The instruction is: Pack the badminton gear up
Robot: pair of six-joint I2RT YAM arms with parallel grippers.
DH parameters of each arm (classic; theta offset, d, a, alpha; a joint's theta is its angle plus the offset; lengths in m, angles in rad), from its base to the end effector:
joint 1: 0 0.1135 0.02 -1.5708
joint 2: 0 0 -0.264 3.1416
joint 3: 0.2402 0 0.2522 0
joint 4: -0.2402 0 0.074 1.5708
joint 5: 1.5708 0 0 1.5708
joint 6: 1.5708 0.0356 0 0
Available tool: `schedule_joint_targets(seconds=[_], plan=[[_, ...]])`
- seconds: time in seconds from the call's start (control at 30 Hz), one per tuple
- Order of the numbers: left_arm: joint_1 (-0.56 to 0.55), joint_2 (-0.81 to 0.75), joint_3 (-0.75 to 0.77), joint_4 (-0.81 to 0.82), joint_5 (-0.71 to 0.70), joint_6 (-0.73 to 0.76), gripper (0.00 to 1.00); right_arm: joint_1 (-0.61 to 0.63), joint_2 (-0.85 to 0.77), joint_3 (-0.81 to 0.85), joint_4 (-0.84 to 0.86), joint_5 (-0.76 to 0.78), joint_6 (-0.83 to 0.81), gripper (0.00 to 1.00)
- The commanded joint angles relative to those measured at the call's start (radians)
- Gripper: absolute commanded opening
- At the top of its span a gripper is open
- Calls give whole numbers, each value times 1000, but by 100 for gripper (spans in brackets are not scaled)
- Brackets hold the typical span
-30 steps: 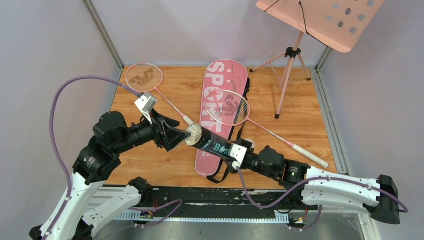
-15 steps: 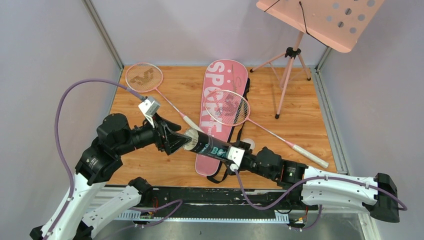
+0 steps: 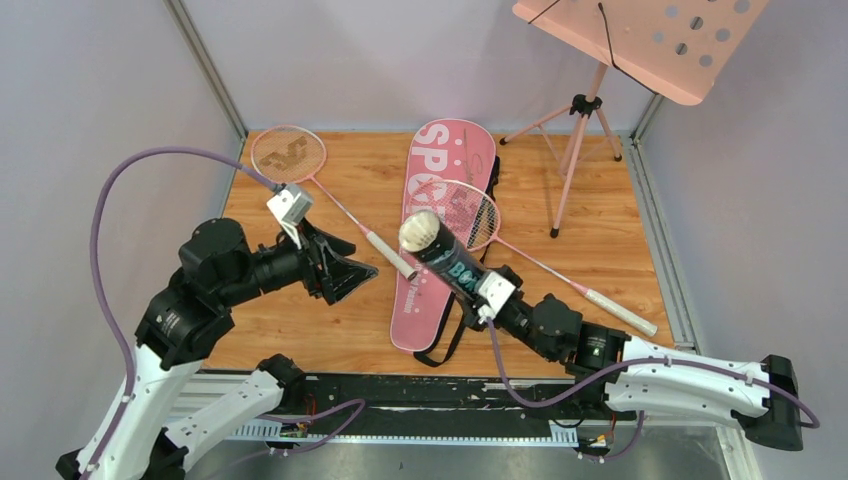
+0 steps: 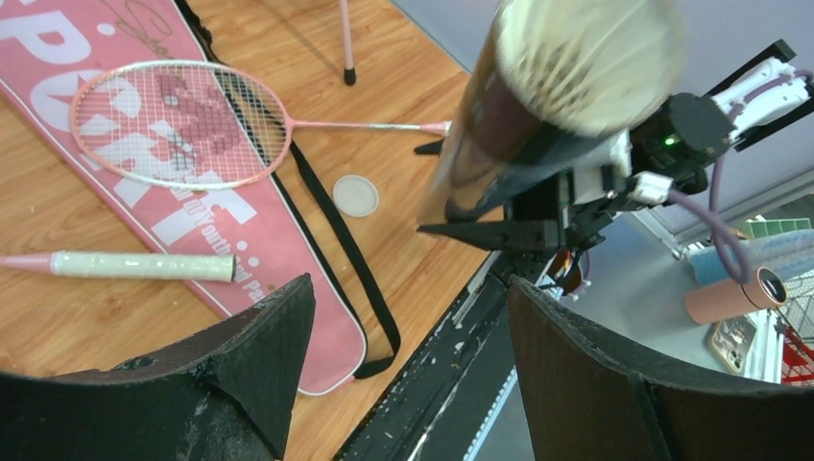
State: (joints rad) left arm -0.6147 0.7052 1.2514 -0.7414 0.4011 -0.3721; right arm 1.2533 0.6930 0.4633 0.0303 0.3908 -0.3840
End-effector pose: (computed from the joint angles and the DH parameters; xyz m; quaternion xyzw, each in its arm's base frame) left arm 0.0752 -0.0701 0.4424 0.2172 0.7363 -0.4302 0.4750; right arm 0.0672 0.1610 0.2636 -0.4704 0.6085 0.1253 0.6267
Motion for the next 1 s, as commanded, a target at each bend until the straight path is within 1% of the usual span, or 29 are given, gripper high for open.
schedule_joint_targets(seconds=[0.0, 0.1, 0.17, 0.3, 0.37, 0.4, 0.47, 0.57, 0.67, 0.7, 0.73, 0.83, 0.97], plan=[[-3, 64, -12, 20, -15, -7, 79, -3, -74, 31, 129, 188, 104, 38], [-3, 148, 6, 2, -60, 0, 77, -3, -116, 47, 104, 239, 128, 36], [-2, 199, -4, 28, -86, -15, 74, -3, -137, 74, 60, 268, 164, 36], [-10, 319, -57, 133, -77, -65, 68, -4, -178, 164, -128, 307, 295, 37], [-39, 385, -68, 170, -95, -69, 67, -3, -201, 205, -204, 327, 371, 37], [-70, 426, -67, 186, -142, -69, 67, -3, -216, 224, -238, 324, 418, 37], [-120, 491, -68, 233, -202, -78, 66, -3, -247, 251, -284, 314, 453, 36], [-198, 592, -66, 333, -227, -111, 64, -3, -298, 290, -334, 316, 507, 35], [-280, 745, -19, 420, -282, -133, 61, -3, -344, 330, -389, 318, 574, 34], [-296, 777, -1, 427, -296, -135, 59, -3, -358, 340, -403, 314, 589, 34], [-321, 842, 34, 434, -309, -137, 58, -3, -371, 350, -423, 314, 596, 34], [-360, 991, 106, 437, -335, -142, 54, -3, -393, 373, -475, 319, 617, 34], [-393, 1127, 180, 470, -378, -152, 49, -4, -419, 401, -529, 322, 634, 33]])
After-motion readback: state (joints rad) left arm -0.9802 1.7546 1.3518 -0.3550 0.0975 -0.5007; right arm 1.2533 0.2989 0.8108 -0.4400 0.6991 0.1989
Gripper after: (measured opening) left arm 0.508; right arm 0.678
